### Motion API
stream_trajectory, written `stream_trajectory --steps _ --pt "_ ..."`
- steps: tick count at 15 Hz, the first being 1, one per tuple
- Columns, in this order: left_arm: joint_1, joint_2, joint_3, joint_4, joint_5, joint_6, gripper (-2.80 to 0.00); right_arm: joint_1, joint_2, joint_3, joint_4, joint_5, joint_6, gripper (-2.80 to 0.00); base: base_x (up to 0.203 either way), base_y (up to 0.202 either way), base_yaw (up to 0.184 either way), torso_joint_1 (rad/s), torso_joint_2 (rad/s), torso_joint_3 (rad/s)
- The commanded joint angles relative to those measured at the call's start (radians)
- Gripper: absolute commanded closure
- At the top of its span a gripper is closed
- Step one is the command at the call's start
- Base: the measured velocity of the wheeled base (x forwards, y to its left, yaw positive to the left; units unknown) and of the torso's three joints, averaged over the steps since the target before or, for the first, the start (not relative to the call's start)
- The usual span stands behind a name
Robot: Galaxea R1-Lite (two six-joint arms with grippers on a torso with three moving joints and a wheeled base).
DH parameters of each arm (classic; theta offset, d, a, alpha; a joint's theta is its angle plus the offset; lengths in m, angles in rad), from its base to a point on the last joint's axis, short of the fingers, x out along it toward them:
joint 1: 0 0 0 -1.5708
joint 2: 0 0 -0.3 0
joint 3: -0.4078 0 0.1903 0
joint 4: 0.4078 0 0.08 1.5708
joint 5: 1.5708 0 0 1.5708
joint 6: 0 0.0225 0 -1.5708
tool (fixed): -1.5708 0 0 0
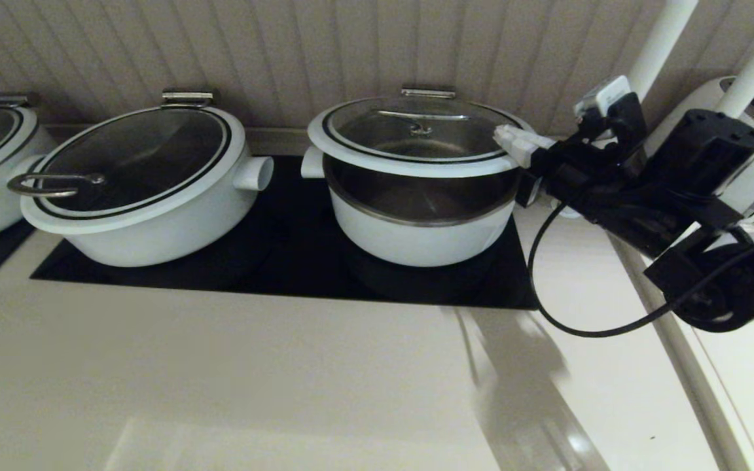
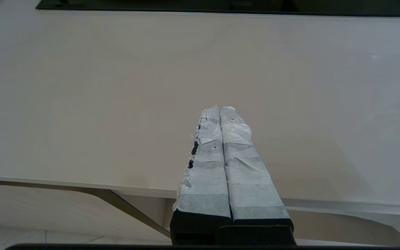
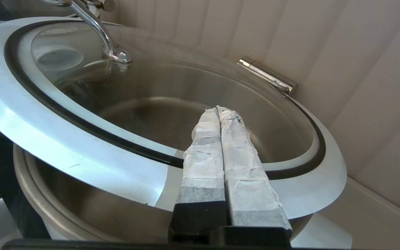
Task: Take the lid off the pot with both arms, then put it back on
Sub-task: Close the pot lid
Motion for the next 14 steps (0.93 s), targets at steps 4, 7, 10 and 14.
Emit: stream_trajectory --steps 4,7,10,14 --pt "0.000 0.000 0.000 0.000 0.000 0.000 0.00 0.000 0.025 0.014 -0.008 0.000 -0.002 0.00 0.000 0.000 0.000 0.000 0.00 0.000" --pt "0.000 0.000 0.000 0.000 0.000 0.000 0.00 0.000 0.041 0.015 -0.008 0.000 -0.002 0.00 0.000 0.000 0.000 0.000 0.00 0.000" --pt "0.000 0.000 0.000 0.000 0.000 0.000 0.00 0.000 0.069 0.026 -0.010 0.000 -0.004 0.00 0.000 0.000 0.000 0.000 0.00 0.000" --pt "0.000 0.000 0.000 0.000 0.000 0.000 0.00 0.000 0.104 0.052 -0.036 -0.001 -0.003 0.00 0.000 0.000 0.000 0.000 0.00 0.000"
